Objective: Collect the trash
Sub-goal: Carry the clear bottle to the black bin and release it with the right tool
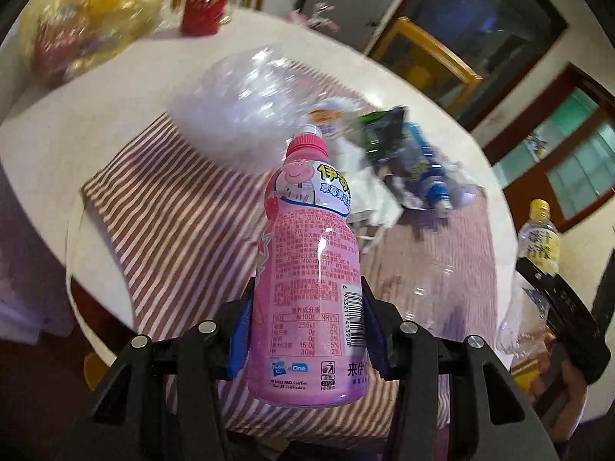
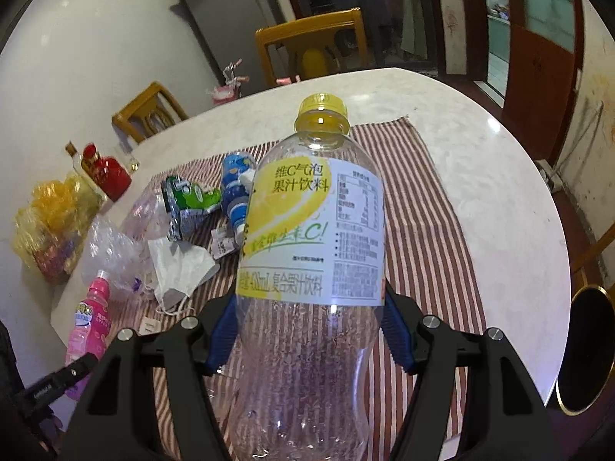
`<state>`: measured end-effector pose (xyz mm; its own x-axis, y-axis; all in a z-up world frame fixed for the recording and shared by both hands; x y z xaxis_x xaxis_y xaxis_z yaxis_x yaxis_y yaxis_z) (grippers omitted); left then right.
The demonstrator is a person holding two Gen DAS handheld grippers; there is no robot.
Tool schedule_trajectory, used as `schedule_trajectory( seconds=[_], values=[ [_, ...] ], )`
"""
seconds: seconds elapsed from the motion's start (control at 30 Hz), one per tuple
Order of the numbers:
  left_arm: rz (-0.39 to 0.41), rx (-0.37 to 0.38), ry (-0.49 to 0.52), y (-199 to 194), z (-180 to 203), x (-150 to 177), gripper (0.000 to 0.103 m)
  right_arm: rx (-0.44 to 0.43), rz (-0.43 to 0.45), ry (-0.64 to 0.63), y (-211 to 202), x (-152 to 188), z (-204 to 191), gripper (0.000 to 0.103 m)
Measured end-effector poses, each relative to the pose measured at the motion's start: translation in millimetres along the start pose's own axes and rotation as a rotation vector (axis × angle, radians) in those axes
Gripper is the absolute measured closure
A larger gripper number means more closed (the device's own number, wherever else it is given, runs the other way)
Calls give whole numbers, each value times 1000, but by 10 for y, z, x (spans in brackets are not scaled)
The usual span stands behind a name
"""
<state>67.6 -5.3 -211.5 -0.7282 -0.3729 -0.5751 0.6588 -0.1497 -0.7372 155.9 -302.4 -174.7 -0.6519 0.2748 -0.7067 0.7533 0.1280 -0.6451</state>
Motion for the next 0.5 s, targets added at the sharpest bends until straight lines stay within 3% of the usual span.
schedule_trajectory(
  seconds=[0.2, 0.33, 0.5],
  values=[
    [69, 85, 73, -45, 198, -78, 55, 42, 98, 72, -397, -128, 336, 39],
    [87, 129, 111, 69, 362, -163, 55, 201, 154, 139, -711, -184, 993, 39],
    [99, 176, 150, 198, 612, -239, 55, 448, 154, 238, -1051, -43, 1986, 39]
  ],
)
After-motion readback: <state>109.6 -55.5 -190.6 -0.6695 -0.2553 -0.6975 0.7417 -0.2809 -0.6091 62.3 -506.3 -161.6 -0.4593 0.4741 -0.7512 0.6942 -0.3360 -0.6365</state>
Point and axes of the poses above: each gripper's, at about its wrist camera, not at the fingertips, and y roughly the way its jaws point, z to its right, x to its underside, the point moved 2 cm from there along y, roughly the way its jaws point, and after that the axes turned 8 degrees about z, right-handed, at the moved point
